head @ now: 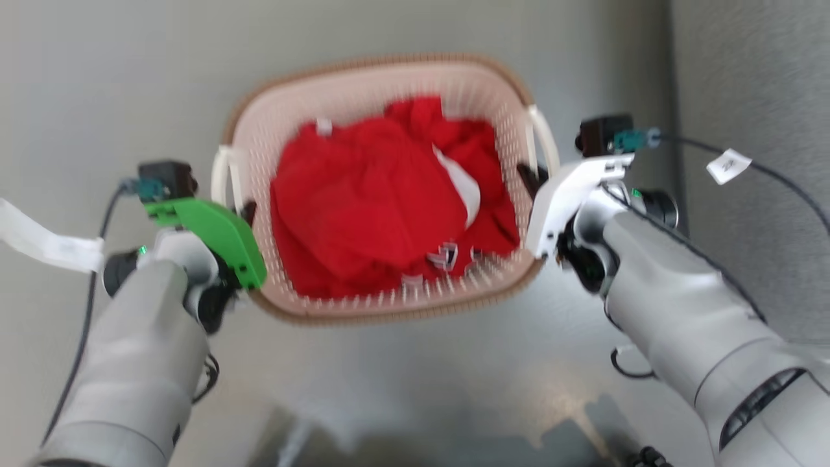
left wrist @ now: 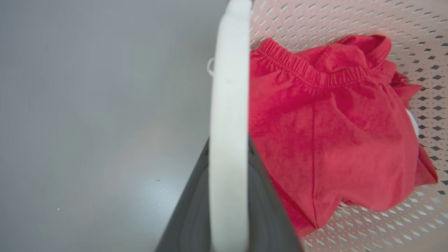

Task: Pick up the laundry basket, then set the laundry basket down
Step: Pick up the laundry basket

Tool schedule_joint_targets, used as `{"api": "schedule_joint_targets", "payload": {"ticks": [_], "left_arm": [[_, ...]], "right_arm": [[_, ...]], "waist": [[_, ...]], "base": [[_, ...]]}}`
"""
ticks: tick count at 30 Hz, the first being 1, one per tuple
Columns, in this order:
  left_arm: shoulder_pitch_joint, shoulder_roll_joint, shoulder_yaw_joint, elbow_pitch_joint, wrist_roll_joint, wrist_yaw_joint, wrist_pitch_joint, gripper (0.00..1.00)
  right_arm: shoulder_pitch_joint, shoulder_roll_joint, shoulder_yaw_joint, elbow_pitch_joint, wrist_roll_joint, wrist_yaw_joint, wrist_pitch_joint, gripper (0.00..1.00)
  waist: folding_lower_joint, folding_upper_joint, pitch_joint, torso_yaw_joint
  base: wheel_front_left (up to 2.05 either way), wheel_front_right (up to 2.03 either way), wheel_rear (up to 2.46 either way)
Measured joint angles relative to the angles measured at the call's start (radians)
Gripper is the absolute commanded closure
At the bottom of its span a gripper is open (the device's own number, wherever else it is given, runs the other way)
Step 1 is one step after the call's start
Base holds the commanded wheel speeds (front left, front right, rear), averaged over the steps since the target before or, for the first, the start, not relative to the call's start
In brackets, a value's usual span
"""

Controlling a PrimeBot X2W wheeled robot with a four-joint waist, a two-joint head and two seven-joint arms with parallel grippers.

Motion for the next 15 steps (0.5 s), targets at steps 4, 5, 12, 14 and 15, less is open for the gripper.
{"api": "schedule_joint_targets", "payload": {"ticks": [4, 5, 12, 14, 15], "left_arm": [[0.033, -0.002, -0.016, 0.008, -0.013, 0.0, 0.024, 1.0], [0.038, -0.002, -0.016, 0.009, -0.018, 0.0, 0.024, 1.0], [0.098, -0.001, -0.038, 0.02, -0.041, 0.0, 0.066, 1.0], [0.119, -0.003, -0.046, 0.027, -0.049, 0.0, 0.081, 1.0], [0.129, -0.005, -0.048, 0.03, -0.052, 0.0, 0.088, 1.0]], "right_arm": [[0.033, 0.001, 0.018, 0.006, 0.018, 0.0, 0.051, 1.0], [0.037, 0.001, 0.022, 0.006, 0.02, 0.0, 0.062, 1.0], [0.075, 0.001, 0.054, 0.006, 0.058, 0.0, 0.142, 1.0], [0.098, 0.002, 0.064, 0.008, 0.068, 0.0, 0.166, 1.0], [0.11, 0.002, 0.067, 0.008, 0.072, 0.0, 0.176, 1.0]], "waist": [[0.0, 0.0, -0.056, -0.008], [0.0, 0.0, -0.07, -0.01], [0.0, 0.0, -0.184, -0.027], [-0.0001, 0.0, -0.213, -0.031], [-0.0001, 0.0, -0.228, -0.033]], "base": [[0.0, 0.0, 0.0], [0.0, 0.0, 0.0], [0.0, 0.0, 0.0], [0.0, 0.0, 0.0], [0.0, 0.0, 0.0]]}}
